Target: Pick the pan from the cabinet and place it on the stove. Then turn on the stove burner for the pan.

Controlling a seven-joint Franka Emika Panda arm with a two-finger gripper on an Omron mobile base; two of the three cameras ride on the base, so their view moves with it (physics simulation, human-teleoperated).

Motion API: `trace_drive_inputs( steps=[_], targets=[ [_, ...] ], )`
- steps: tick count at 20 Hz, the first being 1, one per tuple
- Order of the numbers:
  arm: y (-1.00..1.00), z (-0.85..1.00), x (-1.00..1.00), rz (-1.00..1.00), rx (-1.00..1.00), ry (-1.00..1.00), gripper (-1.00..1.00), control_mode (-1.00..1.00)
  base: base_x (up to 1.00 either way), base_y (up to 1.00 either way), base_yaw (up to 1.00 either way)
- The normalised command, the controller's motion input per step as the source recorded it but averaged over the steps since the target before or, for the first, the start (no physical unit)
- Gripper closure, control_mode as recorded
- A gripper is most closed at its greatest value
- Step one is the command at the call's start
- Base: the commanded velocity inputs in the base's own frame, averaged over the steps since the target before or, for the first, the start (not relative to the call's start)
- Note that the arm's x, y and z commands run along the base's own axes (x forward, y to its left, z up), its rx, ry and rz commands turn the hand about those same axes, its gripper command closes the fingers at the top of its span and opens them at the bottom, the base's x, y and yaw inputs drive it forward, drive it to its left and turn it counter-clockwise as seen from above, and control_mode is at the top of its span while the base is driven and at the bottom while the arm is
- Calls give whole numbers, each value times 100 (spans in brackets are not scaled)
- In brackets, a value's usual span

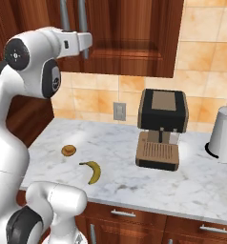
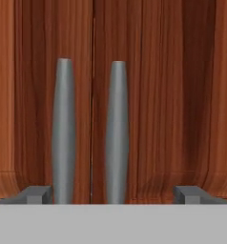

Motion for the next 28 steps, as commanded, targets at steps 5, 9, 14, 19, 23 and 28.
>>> trace_drive_inputs(
  steps=[5, 9, 14, 19, 23, 28],
  targets=[
    [0, 0, 44, 1, 0, 15, -100, -100, 0, 0, 0],
    [-20, 0, 33, 5, 0, 12, -100, -100, 0, 0, 0],
    [-22, 9, 40, 3, 2, 10, -100, -100, 0, 0, 0],
    [0, 1, 21, 0, 0, 4, -100, -100, 0, 0, 0],
    [0, 0, 13, 0, 0, 0, -100, -100, 0, 0, 0],
    [3, 0, 19, 0, 0, 0, -100, -100, 0, 0, 0]
  ],
)
